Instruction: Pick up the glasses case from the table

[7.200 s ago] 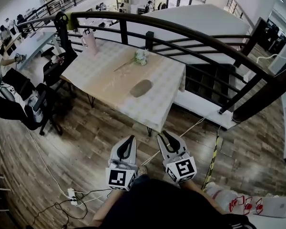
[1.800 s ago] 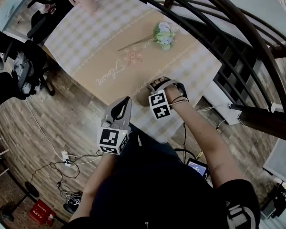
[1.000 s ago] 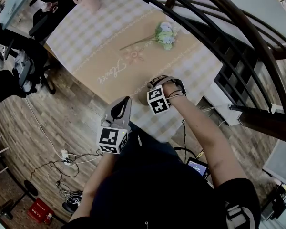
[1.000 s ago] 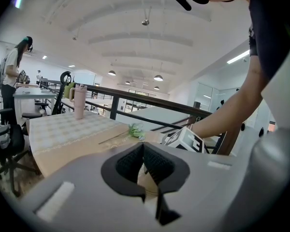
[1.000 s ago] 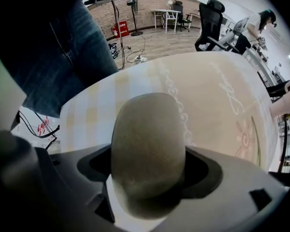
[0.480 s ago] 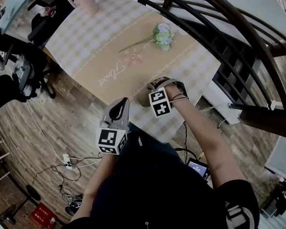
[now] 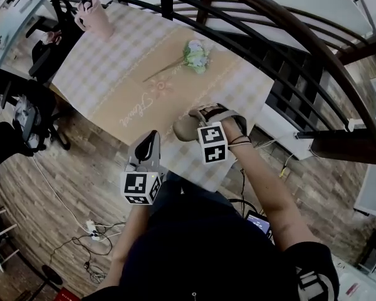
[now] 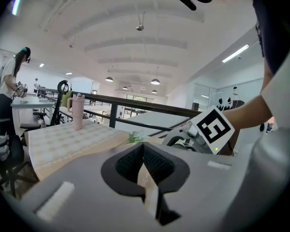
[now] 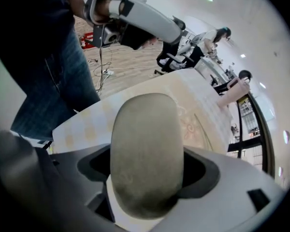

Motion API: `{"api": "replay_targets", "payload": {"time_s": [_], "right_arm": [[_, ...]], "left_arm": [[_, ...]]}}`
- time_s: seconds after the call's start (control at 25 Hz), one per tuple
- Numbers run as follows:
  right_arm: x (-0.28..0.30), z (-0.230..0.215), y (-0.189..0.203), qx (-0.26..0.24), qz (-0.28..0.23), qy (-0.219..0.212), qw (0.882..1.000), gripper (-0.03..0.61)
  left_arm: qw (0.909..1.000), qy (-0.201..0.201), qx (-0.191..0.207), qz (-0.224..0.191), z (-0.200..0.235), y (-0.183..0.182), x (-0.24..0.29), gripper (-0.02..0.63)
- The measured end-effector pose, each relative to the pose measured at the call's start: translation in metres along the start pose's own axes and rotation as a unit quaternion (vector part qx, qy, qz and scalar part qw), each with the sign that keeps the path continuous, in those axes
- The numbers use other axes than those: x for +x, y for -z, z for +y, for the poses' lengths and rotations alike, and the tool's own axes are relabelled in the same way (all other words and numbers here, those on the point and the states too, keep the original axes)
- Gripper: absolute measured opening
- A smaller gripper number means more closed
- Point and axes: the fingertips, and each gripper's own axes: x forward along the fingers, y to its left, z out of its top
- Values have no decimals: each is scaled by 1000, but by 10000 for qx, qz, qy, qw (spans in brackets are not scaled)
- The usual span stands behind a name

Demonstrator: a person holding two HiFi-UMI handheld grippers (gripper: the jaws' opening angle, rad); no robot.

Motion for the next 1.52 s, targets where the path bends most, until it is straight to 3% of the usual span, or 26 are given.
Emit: {"api": "replay_targets", "payload": {"time_s": [0.32, 0.68, 1.24, 1.52], "right_arm": [[-63, -26, -2, 549, -96, 1160, 9917, 367], [-130, -46, -2, 954, -219, 2271, 9689, 367], [-207, -68, -7, 1766, -768, 3515, 9162, 367], [-253, -80, -9, 2095, -1167, 4360, 8674, 367]], "left_arm": [[9987, 203, 292, -369, -16, -35, 5, 11], [9958, 321, 409, -749, -27, -79, 5, 11], [9887, 484, 581, -1292, -41, -130, -6, 11], [9841, 488, 627, -1590, -46, -156, -14, 11]]}}
